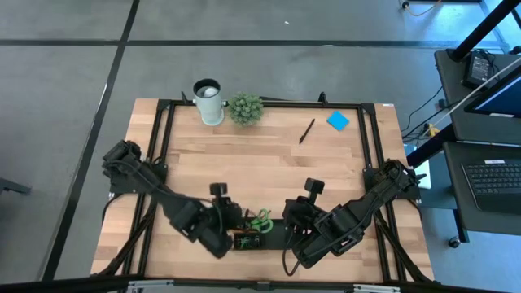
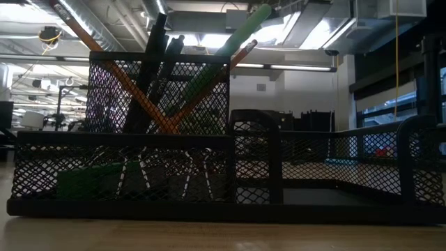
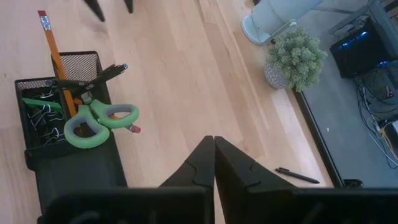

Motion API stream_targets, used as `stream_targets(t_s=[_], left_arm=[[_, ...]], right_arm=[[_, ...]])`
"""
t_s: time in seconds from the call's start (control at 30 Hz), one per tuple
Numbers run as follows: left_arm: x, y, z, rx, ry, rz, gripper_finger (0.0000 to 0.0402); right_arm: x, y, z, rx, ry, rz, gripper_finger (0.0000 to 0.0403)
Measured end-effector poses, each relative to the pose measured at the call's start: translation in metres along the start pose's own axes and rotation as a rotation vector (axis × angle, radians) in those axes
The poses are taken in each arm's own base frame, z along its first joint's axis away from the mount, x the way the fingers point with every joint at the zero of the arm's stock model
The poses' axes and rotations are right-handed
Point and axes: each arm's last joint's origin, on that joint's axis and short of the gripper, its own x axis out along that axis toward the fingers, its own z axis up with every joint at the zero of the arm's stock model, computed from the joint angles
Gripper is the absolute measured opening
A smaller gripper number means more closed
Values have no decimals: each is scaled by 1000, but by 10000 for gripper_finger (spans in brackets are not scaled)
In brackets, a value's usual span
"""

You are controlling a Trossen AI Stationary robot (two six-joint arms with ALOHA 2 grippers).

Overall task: Pick and place office supplies into organizer
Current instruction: Put the bottom black pen into the black desk organizer, then put the black pen into the black desk organizer

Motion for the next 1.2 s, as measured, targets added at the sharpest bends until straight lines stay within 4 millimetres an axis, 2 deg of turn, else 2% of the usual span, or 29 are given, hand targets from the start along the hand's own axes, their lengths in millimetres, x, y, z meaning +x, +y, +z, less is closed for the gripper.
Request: stream_targets(t_s=[0.13, 0.23, 0.37, 0.5, 0.87, 1.0, 1.2], left_arm=[[11, 8, 4, -286, 33, 30, 110], [27, 10, 7, -405, 41, 84, 104], [47, 10, 7, -474, 142, 84, 96], [59, 4, 6, -467, 210, 51, 90], [62, -7, 22, -496, 85, -77, 91], [62, -5, 22, -481, 72, -48, 89], [39, 9, 24, -482, 1, -28, 88]], right_arm=[[0, 1, 1, -25, -10, 7, 12], [1, 1, 3, -27, -18, 14, 12], [1, 1, 3, -48, -19, 15, 12], [1, 1, 3, -51, -19, 15, 12], [2, 1, 4, -75, -19, 13, 12], [1, -2, 1, -85, 0, 0, 12], [-13, -24, 4, -15, 4, 46, 12]])
